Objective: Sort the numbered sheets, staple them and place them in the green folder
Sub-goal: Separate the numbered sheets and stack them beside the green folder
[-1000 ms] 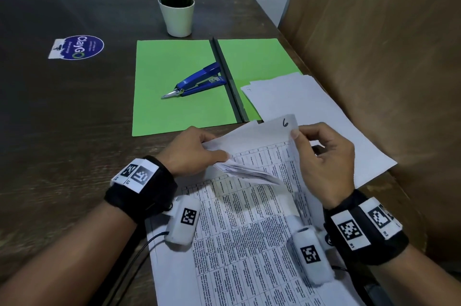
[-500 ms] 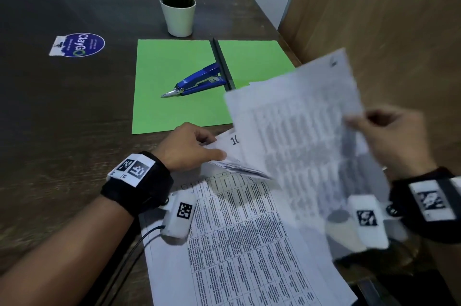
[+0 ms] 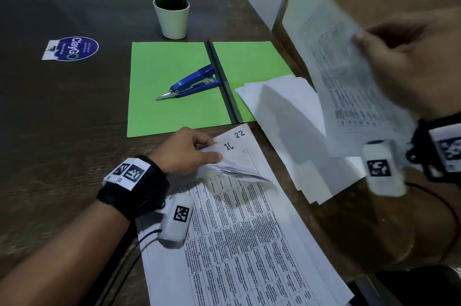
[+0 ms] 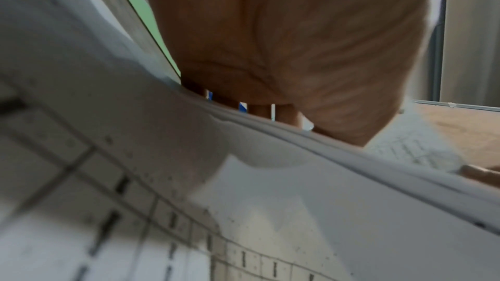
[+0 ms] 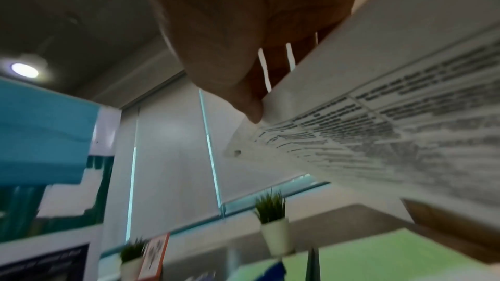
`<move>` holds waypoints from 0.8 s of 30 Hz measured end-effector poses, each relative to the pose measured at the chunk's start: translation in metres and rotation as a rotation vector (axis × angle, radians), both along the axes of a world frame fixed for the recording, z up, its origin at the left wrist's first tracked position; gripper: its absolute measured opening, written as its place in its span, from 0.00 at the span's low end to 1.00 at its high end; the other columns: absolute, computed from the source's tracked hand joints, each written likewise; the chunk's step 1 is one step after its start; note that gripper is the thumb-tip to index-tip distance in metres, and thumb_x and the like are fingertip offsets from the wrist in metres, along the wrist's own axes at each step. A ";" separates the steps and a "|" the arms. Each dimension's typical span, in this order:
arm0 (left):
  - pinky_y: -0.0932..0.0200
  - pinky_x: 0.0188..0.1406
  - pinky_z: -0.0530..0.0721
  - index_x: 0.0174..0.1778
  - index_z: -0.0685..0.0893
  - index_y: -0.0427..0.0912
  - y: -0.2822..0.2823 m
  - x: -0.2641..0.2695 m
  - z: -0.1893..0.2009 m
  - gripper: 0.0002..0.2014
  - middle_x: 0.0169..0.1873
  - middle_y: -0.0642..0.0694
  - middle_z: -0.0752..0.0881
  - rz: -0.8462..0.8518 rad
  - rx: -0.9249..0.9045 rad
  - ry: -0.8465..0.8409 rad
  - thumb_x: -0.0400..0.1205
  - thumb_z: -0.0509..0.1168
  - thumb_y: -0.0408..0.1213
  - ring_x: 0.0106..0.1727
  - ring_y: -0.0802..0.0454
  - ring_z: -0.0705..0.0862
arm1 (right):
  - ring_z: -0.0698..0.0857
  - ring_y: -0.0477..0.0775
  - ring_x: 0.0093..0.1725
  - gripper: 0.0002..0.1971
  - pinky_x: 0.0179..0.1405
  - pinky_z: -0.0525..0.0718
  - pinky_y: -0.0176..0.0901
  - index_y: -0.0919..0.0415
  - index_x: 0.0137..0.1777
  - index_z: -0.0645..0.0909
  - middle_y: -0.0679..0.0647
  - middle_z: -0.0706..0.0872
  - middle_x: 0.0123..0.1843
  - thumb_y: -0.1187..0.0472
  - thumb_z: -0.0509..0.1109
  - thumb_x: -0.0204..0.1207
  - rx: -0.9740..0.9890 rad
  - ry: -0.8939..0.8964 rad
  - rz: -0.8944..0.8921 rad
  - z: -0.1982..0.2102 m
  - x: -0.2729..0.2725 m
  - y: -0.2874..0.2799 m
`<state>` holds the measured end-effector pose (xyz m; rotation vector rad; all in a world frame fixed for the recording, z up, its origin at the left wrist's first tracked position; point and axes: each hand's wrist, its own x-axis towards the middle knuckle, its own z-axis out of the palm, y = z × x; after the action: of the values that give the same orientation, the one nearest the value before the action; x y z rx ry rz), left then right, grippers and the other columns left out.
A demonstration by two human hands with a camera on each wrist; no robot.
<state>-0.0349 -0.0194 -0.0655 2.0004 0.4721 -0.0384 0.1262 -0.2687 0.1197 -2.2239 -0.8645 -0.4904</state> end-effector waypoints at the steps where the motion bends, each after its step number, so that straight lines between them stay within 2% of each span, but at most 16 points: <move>1: 0.49 0.57 0.89 0.40 0.95 0.51 -0.001 -0.001 0.001 0.00 0.41 0.60 0.94 -0.009 -0.010 -0.006 0.76 0.80 0.41 0.46 0.55 0.91 | 0.82 0.39 0.31 0.10 0.29 0.73 0.26 0.58 0.47 0.92 0.52 0.88 0.34 0.54 0.72 0.80 -0.079 -0.030 0.028 -0.011 -0.008 0.007; 2: 0.51 0.55 0.88 0.41 0.95 0.51 -0.002 -0.001 0.001 0.01 0.40 0.60 0.94 -0.018 -0.016 -0.014 0.76 0.79 0.40 0.44 0.57 0.91 | 0.82 0.42 0.31 0.10 0.30 0.74 0.29 0.60 0.45 0.92 0.54 0.88 0.34 0.56 0.72 0.80 -0.136 -0.070 0.073 -0.025 -0.015 0.015; 4: 0.57 0.48 0.85 0.42 0.96 0.50 -0.003 -0.003 0.001 0.01 0.38 0.61 0.93 -0.032 -0.023 -0.027 0.76 0.79 0.40 0.39 0.63 0.90 | 0.86 0.52 0.35 0.10 0.36 0.82 0.44 0.57 0.41 0.91 0.52 0.90 0.35 0.54 0.71 0.78 -0.253 -0.041 0.110 -0.055 -0.019 0.030; 5: 0.59 0.46 0.83 0.42 0.96 0.49 -0.003 -0.003 0.001 0.02 0.37 0.61 0.93 -0.037 -0.027 -0.034 0.76 0.79 0.40 0.37 0.65 0.89 | 0.87 0.56 0.37 0.11 0.38 0.84 0.48 0.55 0.40 0.90 0.51 0.91 0.37 0.53 0.69 0.77 -0.341 -0.010 0.105 -0.072 -0.019 0.037; 7: 0.62 0.44 0.81 0.42 0.95 0.48 -0.003 -0.003 0.000 0.01 0.36 0.60 0.93 -0.042 -0.036 -0.049 0.76 0.78 0.39 0.35 0.66 0.88 | 0.88 0.62 0.43 0.11 0.40 0.83 0.48 0.54 0.41 0.89 0.52 0.91 0.41 0.51 0.68 0.77 -0.543 0.026 0.060 -0.108 -0.013 0.051; 9: 0.67 0.40 0.79 0.42 0.95 0.46 -0.003 -0.002 0.000 0.02 0.33 0.60 0.92 -0.040 -0.041 -0.061 0.77 0.78 0.39 0.32 0.67 0.87 | 0.87 0.64 0.48 0.11 0.39 0.76 0.44 0.53 0.43 0.88 0.54 0.91 0.44 0.48 0.68 0.77 -0.697 0.081 0.018 -0.137 -0.013 0.061; 11: 0.75 0.33 0.75 0.43 0.95 0.43 -0.004 -0.002 0.000 0.05 0.27 0.63 0.89 -0.037 -0.039 -0.065 0.79 0.77 0.40 0.27 0.70 0.83 | 0.87 0.63 0.50 0.15 0.41 0.76 0.44 0.52 0.46 0.88 0.53 0.90 0.46 0.42 0.68 0.77 -0.756 0.172 0.005 -0.154 -0.010 0.066; 13: 0.77 0.30 0.74 0.44 0.95 0.42 -0.004 -0.001 0.000 0.06 0.25 0.65 0.88 -0.039 -0.034 -0.063 0.79 0.76 0.40 0.26 0.71 0.81 | 0.86 0.60 0.53 0.18 0.46 0.80 0.46 0.53 0.49 0.88 0.52 0.89 0.48 0.39 0.67 0.78 -0.737 0.228 -0.009 -0.160 -0.009 0.066; 17: 0.67 0.43 0.80 0.43 0.96 0.47 -0.004 -0.001 0.000 0.04 0.38 0.61 0.93 -0.027 -0.055 -0.041 0.79 0.77 0.42 0.37 0.66 0.88 | 0.81 0.64 0.61 0.20 0.59 0.78 0.55 0.56 0.52 0.86 0.57 0.86 0.56 0.40 0.64 0.80 -0.751 0.182 -0.106 -0.163 -0.003 0.055; 19: 0.65 0.46 0.82 0.43 0.96 0.48 -0.004 -0.001 0.000 0.03 0.39 0.61 0.93 -0.023 -0.056 -0.041 0.79 0.77 0.42 0.39 0.66 0.89 | 0.80 0.65 0.64 0.23 0.67 0.74 0.60 0.55 0.59 0.83 0.57 0.84 0.61 0.37 0.62 0.80 -0.859 0.312 -0.167 -0.164 0.003 0.048; 20: 0.63 0.48 0.83 0.42 0.96 0.49 -0.004 -0.001 0.000 0.03 0.40 0.60 0.94 -0.024 -0.053 -0.043 0.79 0.77 0.42 0.40 0.64 0.90 | 0.80 0.65 0.65 0.25 0.69 0.74 0.61 0.55 0.62 0.81 0.57 0.84 0.64 0.36 0.61 0.80 -0.887 0.398 -0.170 -0.164 0.006 0.045; 22: 0.57 0.53 0.87 0.42 0.96 0.49 -0.004 -0.001 0.000 0.03 0.41 0.58 0.94 -0.022 -0.050 -0.041 0.78 0.77 0.42 0.44 0.59 0.91 | 0.80 0.64 0.66 0.27 0.64 0.77 0.55 0.59 0.67 0.76 0.58 0.82 0.67 0.37 0.61 0.81 -0.866 0.523 -0.095 -0.162 0.004 0.044; 24: 0.52 0.57 0.87 0.42 0.96 0.48 -0.004 -0.001 0.000 0.04 0.41 0.55 0.94 -0.016 -0.052 -0.040 0.78 0.77 0.42 0.46 0.54 0.92 | 0.81 0.62 0.62 0.23 0.54 0.76 0.48 0.61 0.66 0.75 0.58 0.82 0.64 0.42 0.61 0.84 -0.808 0.570 0.030 -0.160 -0.003 0.048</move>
<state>-0.0355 -0.0235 -0.0653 1.9500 0.4247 -0.0202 0.1228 -0.2208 -0.0398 -2.8199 -0.8566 0.6099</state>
